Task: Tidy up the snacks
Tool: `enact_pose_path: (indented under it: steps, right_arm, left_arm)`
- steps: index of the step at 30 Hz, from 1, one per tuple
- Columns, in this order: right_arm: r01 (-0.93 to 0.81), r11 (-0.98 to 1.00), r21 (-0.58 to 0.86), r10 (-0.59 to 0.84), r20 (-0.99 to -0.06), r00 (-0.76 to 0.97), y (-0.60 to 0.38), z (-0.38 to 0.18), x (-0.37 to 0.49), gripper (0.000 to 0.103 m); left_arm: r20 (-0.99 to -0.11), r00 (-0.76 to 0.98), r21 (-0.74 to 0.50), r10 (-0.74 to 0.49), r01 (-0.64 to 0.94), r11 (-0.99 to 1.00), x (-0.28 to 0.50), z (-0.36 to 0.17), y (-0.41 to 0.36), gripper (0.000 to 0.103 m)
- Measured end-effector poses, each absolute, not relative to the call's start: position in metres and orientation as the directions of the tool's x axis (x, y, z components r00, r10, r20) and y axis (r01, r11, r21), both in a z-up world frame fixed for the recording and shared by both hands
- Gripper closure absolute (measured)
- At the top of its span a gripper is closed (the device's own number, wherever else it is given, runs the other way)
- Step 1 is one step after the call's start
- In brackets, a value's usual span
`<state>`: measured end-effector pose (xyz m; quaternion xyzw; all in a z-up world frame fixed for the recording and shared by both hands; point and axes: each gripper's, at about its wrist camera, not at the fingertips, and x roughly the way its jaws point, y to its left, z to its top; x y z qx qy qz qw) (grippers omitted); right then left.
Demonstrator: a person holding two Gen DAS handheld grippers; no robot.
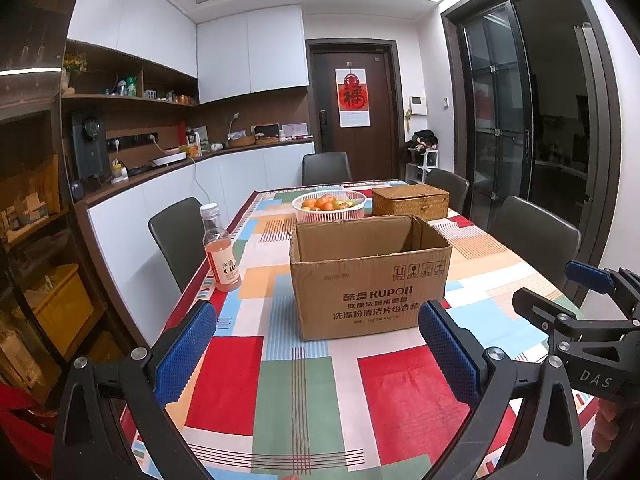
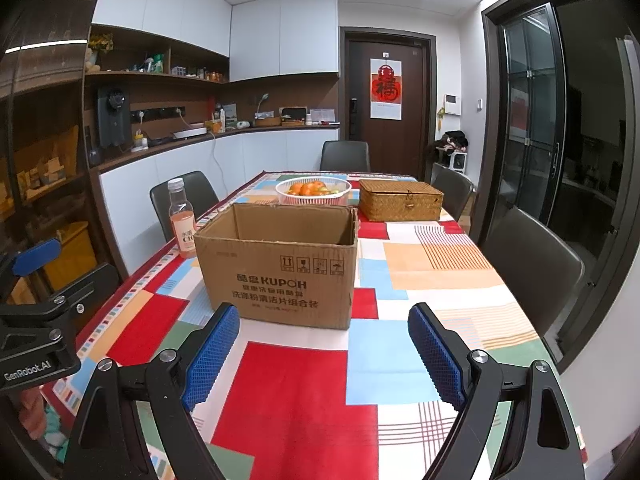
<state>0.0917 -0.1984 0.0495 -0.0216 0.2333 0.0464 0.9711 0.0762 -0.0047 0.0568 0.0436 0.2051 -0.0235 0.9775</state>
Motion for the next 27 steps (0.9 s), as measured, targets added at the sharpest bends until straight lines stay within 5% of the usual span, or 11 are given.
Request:
enact_pose_path:
  steps: [27]
  right_arm:
    - [-0.105,0.994,-0.013,0.087,-0.460,0.884,-0.1974,0.0503,0.0888,0.016]
  left_arm:
    - [-0.378,0.926,0.098,0.003,0.037,0.994,0.0703,0.0566,-0.0031,0.000]
